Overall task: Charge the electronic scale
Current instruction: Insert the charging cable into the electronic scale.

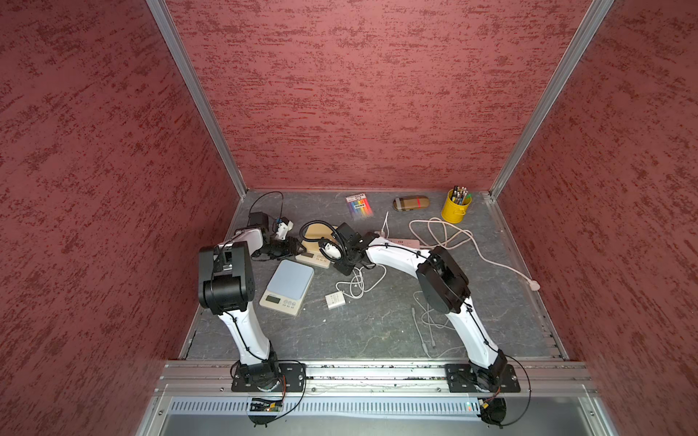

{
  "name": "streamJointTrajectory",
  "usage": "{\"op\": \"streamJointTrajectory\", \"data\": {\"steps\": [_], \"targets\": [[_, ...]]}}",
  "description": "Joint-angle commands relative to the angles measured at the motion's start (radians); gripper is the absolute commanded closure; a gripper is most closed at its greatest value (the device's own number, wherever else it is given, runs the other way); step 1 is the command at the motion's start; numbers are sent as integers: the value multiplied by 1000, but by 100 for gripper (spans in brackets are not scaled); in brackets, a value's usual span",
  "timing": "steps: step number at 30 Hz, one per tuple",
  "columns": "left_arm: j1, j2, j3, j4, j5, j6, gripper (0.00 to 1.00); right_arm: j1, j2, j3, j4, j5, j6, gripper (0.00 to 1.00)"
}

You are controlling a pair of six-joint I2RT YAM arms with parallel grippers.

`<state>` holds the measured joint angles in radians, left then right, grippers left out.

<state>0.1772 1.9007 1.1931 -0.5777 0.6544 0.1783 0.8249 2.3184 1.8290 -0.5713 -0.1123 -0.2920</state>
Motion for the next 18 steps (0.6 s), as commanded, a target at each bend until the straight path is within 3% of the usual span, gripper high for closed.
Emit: {"op": "streamJointTrajectory", "data": {"steps": [1, 18], "targets": [[-4, 22, 30, -30, 25, 28, 45, 6, -14, -21, 73, -31, 31, 100], [-69, 71, 51, -80, 76, 94, 46, 6, -8, -24, 87, -67, 20, 100]]}}
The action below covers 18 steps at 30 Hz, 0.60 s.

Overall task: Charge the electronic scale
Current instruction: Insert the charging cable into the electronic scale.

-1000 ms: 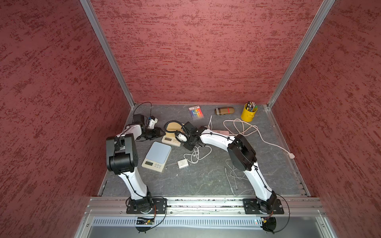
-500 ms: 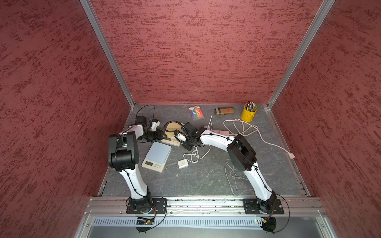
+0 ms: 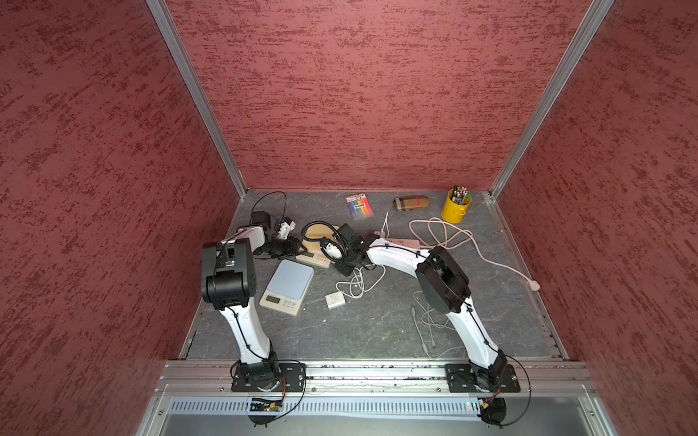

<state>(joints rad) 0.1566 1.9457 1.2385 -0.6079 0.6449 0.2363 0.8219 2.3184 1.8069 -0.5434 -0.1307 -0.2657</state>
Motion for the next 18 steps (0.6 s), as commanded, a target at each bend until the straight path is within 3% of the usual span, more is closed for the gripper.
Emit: {"op": "streamJointTrajectory", "data": {"steps": [1, 18], "targets": [[-54, 26, 7, -52, 91, 47, 46, 10, -8, 1, 55, -50, -11, 100], [-136, 47, 15, -75, 105, 112, 48, 10, 37, 139, -39, -60, -100, 100]]}}
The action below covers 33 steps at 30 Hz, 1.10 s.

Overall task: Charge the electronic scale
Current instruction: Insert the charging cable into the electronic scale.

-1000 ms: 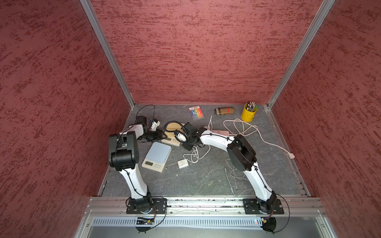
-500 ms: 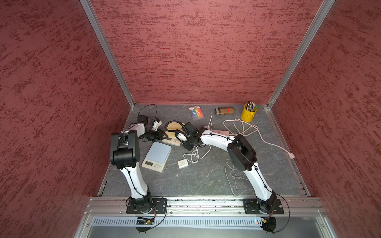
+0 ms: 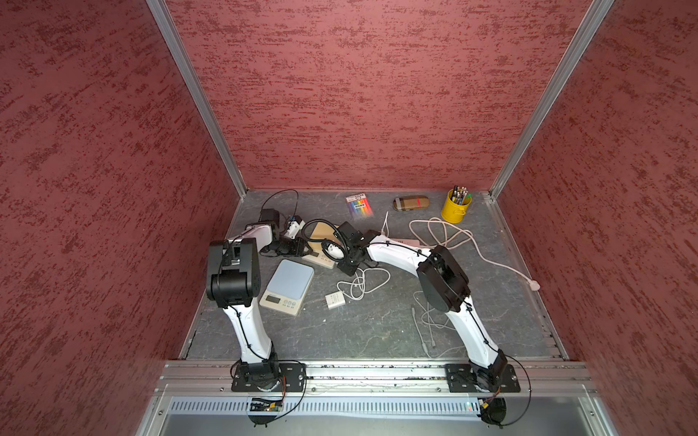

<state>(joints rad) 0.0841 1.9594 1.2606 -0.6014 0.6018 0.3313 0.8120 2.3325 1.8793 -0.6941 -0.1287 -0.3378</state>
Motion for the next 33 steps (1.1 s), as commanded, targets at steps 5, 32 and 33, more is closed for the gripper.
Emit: {"op": "streamJointTrajectory", "data": {"steps": [5, 32, 33], "targets": [[-77, 40, -19, -80, 170, 3, 49, 19, 40, 101, 115, -44, -18, 100], [-126, 50, -62, -62, 192, -46, 51, 11, 198, 423, 39, -128, -35, 100], [-126, 48, -68, -59, 190, -50, 51, 11, 195, 424, 43, -123, -33, 100]]}}
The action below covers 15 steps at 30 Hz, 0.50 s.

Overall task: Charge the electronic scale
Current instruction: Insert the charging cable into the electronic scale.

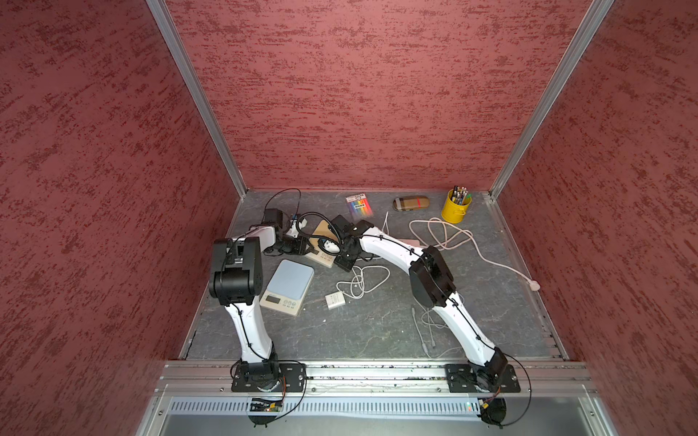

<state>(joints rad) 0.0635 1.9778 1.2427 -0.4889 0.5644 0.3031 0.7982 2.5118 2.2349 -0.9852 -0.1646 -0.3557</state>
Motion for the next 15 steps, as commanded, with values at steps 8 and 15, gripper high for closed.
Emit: {"op": "streamJointTrajectory", "data": {"steps": [8, 15], "targets": [[-87, -17, -47, -102, 133, -70, 46, 20, -9, 71, 345, -40, 24, 68], [-58, -124, 31, -125, 37, -61, 42, 18, -211, -153, 444, 17, 60, 56]]}}
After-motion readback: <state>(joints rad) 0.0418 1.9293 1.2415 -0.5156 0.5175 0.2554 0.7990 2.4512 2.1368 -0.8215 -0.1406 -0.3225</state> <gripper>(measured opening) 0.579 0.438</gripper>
